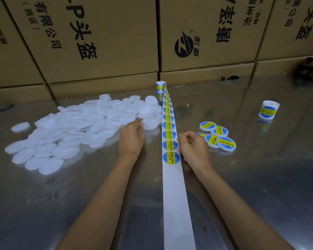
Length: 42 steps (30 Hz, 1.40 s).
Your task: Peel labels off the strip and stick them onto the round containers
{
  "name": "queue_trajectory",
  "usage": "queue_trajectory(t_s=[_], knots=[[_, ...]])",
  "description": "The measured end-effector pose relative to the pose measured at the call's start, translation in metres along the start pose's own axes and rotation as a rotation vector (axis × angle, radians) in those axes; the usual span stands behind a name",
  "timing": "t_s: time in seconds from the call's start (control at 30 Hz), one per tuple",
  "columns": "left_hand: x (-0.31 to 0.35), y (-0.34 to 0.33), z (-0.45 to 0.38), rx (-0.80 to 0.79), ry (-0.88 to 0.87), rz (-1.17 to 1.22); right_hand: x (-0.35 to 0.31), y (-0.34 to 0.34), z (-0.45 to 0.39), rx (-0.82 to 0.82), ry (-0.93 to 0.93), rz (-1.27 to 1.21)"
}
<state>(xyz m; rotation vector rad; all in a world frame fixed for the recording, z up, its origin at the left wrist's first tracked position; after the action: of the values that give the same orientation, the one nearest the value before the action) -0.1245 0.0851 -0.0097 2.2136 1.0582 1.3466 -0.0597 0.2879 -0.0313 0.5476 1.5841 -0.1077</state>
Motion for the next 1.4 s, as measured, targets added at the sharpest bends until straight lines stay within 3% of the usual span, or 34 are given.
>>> queue_trajectory(t_s=[0.07, 0.17, 0.3, 0.43, 0.5, 0.63, 0.7, 0.83, 0.97, 1.07, 1.13, 1.2, 1.4], knots=[[0.002, 0.007, 0.009, 0.048, 0.011, 0.117, 0.0, 0.001, -0.001, 0.008, -0.004, -0.006], [0.019, 0.014, 0.031, 0.054, -0.109, 0.227, 0.0, 0.0, 0.0, -0.019, -0.03, -0.06], [0.049, 0.021, 0.063, -0.005, -0.356, 0.201, -0.004, -0.002, 0.003, -0.111, -0.077, -0.122], [0.066, 0.025, 0.083, -0.085, -0.427, 0.185, -0.012, -0.005, 0.008, -0.21, -0.005, -0.186], [0.066, 0.028, 0.085, -0.096, -0.286, 0.345, -0.014, -0.005, 0.011, -0.268, -0.004, -0.262], [0.056, 0.014, 0.086, -0.209, 0.213, 1.002, -0.016, -0.008, 0.021, -0.379, -0.006, -0.324], [0.051, 0.009, 0.085, -0.27, 0.338, 1.122, -0.019, -0.011, 0.027, -0.407, 0.041, -0.258], [0.05, 0.008, 0.085, -0.349, 0.333, 1.126, -0.024, -0.012, 0.032, -0.377, 0.123, -0.186], [0.041, 0.012, 0.079, -0.258, 0.363, 1.163, -0.026, 0.008, 0.023, -0.105, 0.323, 0.142], [0.037, 0.016, 0.076, -0.23, 0.316, 1.077, -0.021, 0.002, 0.023, -0.197, 0.449, 0.464], [0.035, 0.019, 0.071, -0.209, 0.22, 0.878, -0.015, -0.005, 0.025, -0.276, 0.449, 0.566], [0.035, 0.02, 0.066, -0.214, 0.121, 0.698, -0.012, -0.009, 0.027, -0.306, 0.444, 0.551], [0.037, 0.008, 0.068, -0.332, 0.051, 0.656, -0.016, -0.011, 0.03, -0.339, 0.454, 0.474]])
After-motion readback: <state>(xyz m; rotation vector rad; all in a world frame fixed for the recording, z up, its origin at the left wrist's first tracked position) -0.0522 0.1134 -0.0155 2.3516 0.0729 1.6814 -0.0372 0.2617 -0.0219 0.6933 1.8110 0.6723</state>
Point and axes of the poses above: each hand's wrist, its own z-axis away from the middle knuckle, its own y-axis out of the back of the hand, x = y × z, the point moved 6 cm from there along -z, towards the middle knuckle, and after that the axes turned 3 degrees about -y, right-handed, at the moved point
